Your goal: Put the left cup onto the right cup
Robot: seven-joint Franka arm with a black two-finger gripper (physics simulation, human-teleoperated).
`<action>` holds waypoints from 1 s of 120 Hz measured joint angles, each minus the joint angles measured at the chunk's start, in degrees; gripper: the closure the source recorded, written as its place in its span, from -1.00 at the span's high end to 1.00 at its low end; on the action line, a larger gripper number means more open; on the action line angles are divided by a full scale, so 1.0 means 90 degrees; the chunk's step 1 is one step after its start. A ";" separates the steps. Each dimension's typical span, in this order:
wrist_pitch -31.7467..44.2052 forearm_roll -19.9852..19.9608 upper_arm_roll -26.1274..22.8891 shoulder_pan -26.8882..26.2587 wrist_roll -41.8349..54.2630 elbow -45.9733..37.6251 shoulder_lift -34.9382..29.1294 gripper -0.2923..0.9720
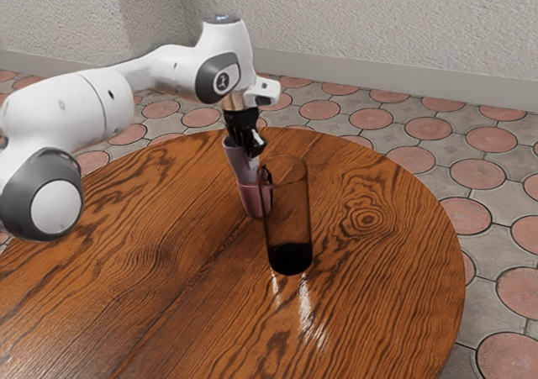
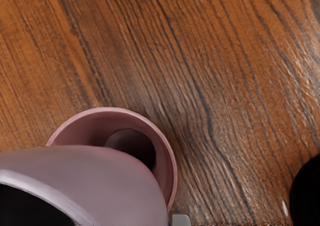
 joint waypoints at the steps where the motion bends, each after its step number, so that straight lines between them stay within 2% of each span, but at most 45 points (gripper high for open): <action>1: -0.0012 0.0000 0.0000 -0.0002 0.0001 0.0006 0.0011 -0.70; 62: -0.0356 0.0037 -0.0015 -0.0172 0.0041 0.1116 0.0659 -0.70; 120: -0.0514 -0.0016 0.0085 -0.0133 0.0041 0.0827 0.0473 -0.69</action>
